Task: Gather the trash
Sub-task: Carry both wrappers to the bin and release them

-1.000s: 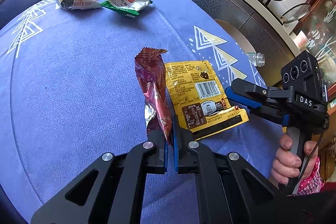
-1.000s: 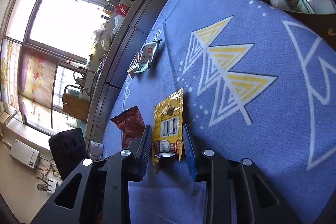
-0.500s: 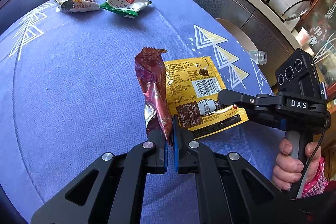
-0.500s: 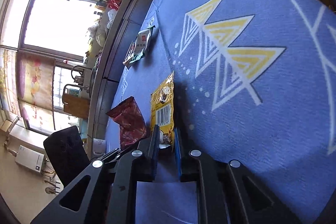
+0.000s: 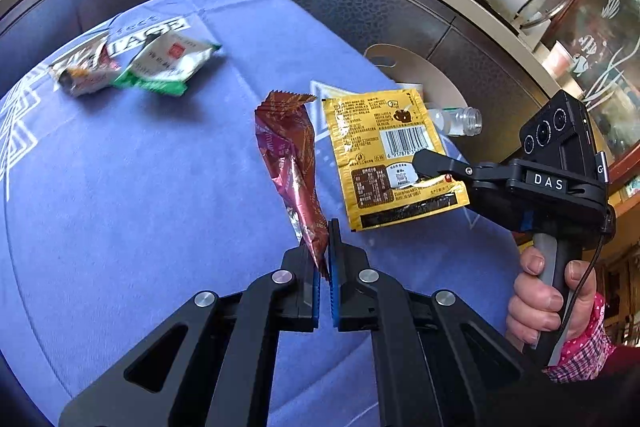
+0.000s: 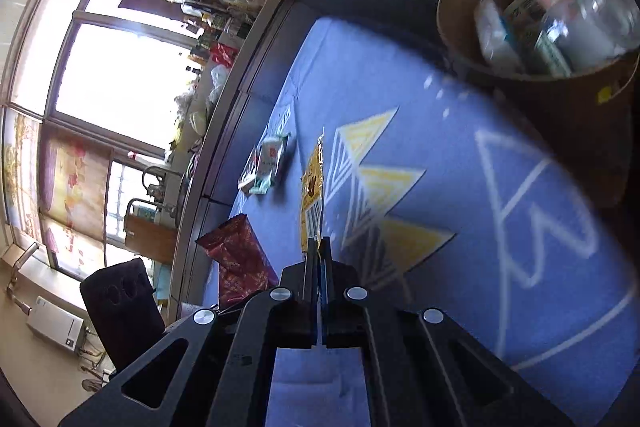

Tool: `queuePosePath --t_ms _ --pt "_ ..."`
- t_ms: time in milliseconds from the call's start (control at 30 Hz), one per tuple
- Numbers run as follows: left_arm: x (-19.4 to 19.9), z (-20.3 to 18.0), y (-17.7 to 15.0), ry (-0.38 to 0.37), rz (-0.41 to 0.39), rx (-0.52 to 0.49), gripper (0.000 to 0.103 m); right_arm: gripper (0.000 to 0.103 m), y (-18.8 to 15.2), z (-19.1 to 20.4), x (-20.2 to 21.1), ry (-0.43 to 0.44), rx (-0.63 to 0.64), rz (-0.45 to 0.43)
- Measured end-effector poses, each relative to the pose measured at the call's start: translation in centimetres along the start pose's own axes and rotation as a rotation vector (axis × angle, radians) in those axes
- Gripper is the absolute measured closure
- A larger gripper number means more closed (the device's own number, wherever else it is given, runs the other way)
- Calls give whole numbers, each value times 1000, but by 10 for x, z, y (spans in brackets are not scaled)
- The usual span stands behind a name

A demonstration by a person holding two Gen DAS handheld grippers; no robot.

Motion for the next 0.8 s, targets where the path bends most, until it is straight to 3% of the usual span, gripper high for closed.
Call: queuePosePath --t_ms 300,500,567,600,633,700,800 --pt "-56 -99 97 -85 48 -171 99 102 96 -28 81 -127 61 -266" --pt "-105 -152 143 -101 73 -249 95 102 130 -61 101 -229 52 -330" --pt "-122 -164 151 -97 96 -262 71 99 137 -71 104 -261 55 -335" --pt "-132 -168 154 -79 107 -261 38 98 140 -76 105 -284 56 -337" --pt "-139 -170 158 -59 98 -258 31 95 141 -78 104 -295 55 -339" --pt "-152 -174 158 -32 104 -272 32 54 142 -86 106 -315 40 -352" --pt "-155 -173 154 -31 113 -256 32 50 142 -88 114 -329 44 -387"
Point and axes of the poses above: each gripper's, at about its wrist camera, not at the fingertips, and x roughly against the way its jaws point, z to its left, y to its top, the point moved 6 cm from there along -x, roughly the way its jaws point, and after that the axes turned 9 degrees about y, right-handed, at the moved point
